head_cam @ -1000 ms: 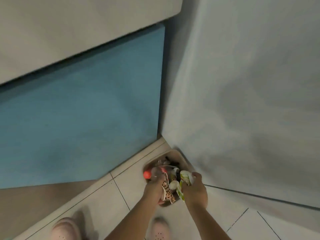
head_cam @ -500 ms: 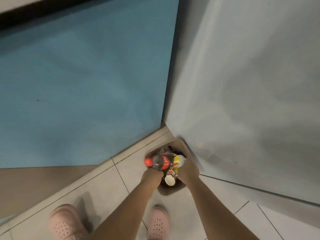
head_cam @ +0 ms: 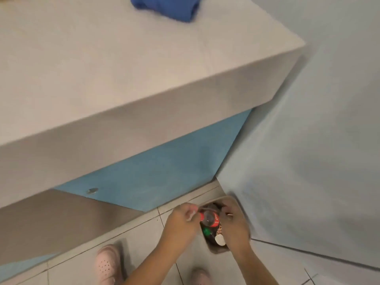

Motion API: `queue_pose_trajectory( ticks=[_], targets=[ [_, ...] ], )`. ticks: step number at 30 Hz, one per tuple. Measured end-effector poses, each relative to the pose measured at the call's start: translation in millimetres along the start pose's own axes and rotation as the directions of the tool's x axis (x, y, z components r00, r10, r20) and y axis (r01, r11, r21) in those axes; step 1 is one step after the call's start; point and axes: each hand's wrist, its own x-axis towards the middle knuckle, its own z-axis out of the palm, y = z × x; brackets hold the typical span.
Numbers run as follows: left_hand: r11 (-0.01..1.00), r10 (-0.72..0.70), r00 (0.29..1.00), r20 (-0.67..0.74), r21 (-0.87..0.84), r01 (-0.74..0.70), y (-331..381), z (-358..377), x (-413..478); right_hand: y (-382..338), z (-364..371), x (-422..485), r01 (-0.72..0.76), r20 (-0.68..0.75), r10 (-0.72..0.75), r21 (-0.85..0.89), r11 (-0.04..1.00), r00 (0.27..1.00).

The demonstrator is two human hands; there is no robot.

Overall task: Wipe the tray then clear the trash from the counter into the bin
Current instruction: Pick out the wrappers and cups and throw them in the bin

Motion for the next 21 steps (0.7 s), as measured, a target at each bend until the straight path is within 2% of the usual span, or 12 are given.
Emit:
queue_pose_trajectory(
  ticks=[2, 4, 9, 12, 16, 21],
  targets=[
    [0.993, 0.116, 0.992, -0.055, 0.002, -0.116, 29, -40, -36, -58, -17, -39, 0.081, -0.012, -0.08, 0.143, 0.986, 0.997],
    [0.98, 0.19, 0.974, -0.126, -0.033, -0.195, 58, -81, -72, -116, -32, -76, 0.216, -0.012, -0.222, 0.285, 0.934, 0.975],
    [0.917, 0.286, 0.916, -0.281, -0.198, -0.347, 122, -195, -148, -256, -36, -157, 0.437, 0.05, -0.507, 0.437, 0.786, 0.861],
    [0.882, 0.319, 0.876, -0.361, -0.225, -0.414, 145, -264, -168, -335, -15, -186, 0.521, 0.125, -0.624, 0.438, 0.732, 0.771],
    [0.873, 0.329, 0.83, -0.45, -0.189, -0.449, 152, -357, -168, -422, 35, -206, 0.6, 0.189, -0.7, 0.394, 0.697, 0.689],
    [0.864, 0.301, 0.812, -0.499, -0.217, -0.454, 151, -464, -155, -501, 101, -215, 0.657, 0.141, -0.737, 0.365, 0.66, 0.661]
  ],
)
